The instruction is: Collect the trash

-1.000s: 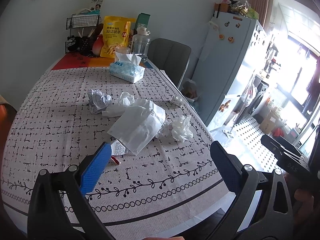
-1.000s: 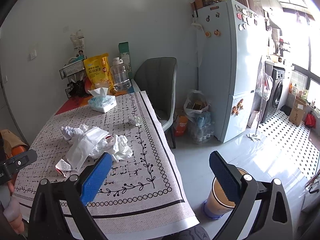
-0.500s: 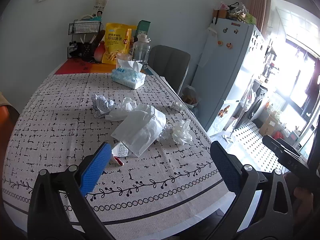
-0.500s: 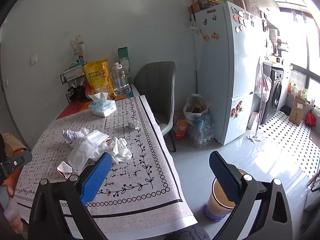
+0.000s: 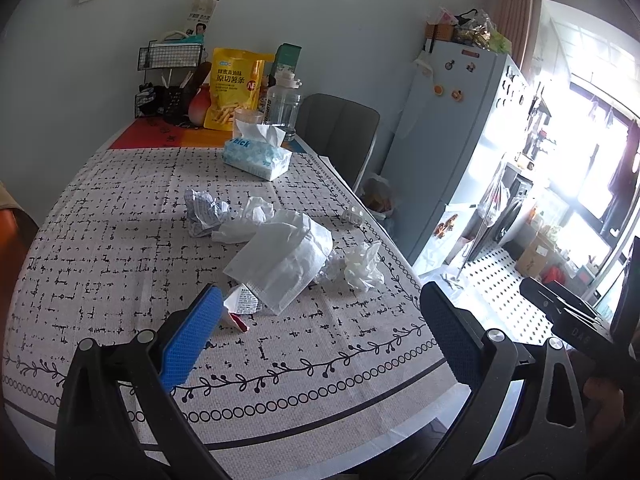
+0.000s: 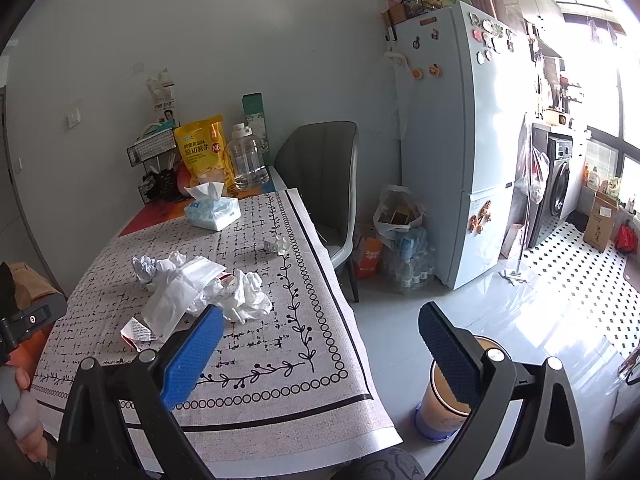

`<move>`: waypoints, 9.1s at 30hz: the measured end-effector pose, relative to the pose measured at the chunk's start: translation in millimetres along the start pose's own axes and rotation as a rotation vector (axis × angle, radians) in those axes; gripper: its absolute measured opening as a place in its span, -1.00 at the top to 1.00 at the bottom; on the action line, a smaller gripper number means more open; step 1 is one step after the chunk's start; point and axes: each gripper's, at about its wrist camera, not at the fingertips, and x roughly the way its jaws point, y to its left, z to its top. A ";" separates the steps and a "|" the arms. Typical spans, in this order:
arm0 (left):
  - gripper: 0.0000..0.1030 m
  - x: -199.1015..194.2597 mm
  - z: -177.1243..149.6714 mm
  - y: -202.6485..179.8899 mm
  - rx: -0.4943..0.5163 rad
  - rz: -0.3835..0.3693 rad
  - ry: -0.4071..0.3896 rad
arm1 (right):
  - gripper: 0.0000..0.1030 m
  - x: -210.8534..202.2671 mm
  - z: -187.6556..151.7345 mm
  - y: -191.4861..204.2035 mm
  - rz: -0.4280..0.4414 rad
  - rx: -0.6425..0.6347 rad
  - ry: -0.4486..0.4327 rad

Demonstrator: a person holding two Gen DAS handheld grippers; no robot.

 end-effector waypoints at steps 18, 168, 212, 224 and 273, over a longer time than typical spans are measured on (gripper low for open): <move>-0.90 4.2 -3.7 12.5 -0.025 0.013 0.008 | -0.86 6.8 -3.2 0.2 0.011 0.021 0.022; 0.56 387.6 -71.6 -376.1 0.246 -0.315 0.628 | -0.23 163.1 -104.6 -405.1 -0.004 0.674 0.190; -0.88 195.8 69.4 -114.2 -0.038 -0.115 0.218 | -0.86 112.5 9.0 -153.5 0.102 0.301 0.101; -0.88 151.5 49.1 -7.4 -0.041 0.002 0.170 | -0.86 121.8 10.9 -55.8 0.197 0.202 0.142; 0.84 86.2 46.6 117.7 -0.183 0.157 0.090 | -0.85 216.6 7.5 150.6 0.417 -0.232 0.342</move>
